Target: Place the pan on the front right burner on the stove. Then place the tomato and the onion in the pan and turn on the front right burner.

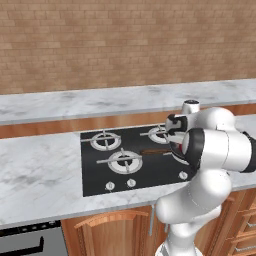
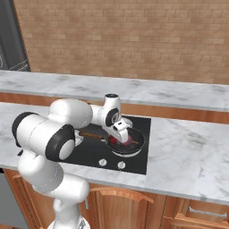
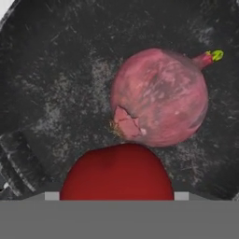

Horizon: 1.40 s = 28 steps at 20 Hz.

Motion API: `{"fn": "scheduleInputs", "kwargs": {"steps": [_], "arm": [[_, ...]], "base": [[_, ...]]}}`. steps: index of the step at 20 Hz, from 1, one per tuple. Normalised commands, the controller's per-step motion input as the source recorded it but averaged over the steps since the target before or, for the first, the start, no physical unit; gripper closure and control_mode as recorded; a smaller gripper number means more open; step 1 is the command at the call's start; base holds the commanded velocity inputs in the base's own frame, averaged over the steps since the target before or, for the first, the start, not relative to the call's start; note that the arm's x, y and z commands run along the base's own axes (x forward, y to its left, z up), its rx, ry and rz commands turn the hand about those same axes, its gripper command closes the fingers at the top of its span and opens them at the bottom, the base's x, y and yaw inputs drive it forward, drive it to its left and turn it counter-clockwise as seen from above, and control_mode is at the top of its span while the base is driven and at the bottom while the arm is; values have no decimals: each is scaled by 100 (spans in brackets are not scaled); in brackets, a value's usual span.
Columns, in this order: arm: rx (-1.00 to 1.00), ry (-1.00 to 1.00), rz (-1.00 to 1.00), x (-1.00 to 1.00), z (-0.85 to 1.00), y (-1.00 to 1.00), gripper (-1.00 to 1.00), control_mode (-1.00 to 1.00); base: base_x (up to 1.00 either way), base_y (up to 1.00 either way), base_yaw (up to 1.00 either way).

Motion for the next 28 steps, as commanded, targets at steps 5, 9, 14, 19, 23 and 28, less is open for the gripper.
{"fn": "scheduleInputs", "kwargs": {"steps": [5,9,14,19,23,28], "arm": [[0,0,-8,0,-12,-4,-100,-100],[0,0,-7,0,-2,-1,-100,-100],[0,-1,-3,-13,23,0,-100,-100],[0,-2,-1,-36,55,0,-100,-100],[1,0,0,-45,45,0,-100,-100],[6,0,0,-55,35,0,-100,-100]], "base": [[0,0,0],[0,0,0],[0,0,0],[0,0,0],[0,0,0],[0,0,0]]}}
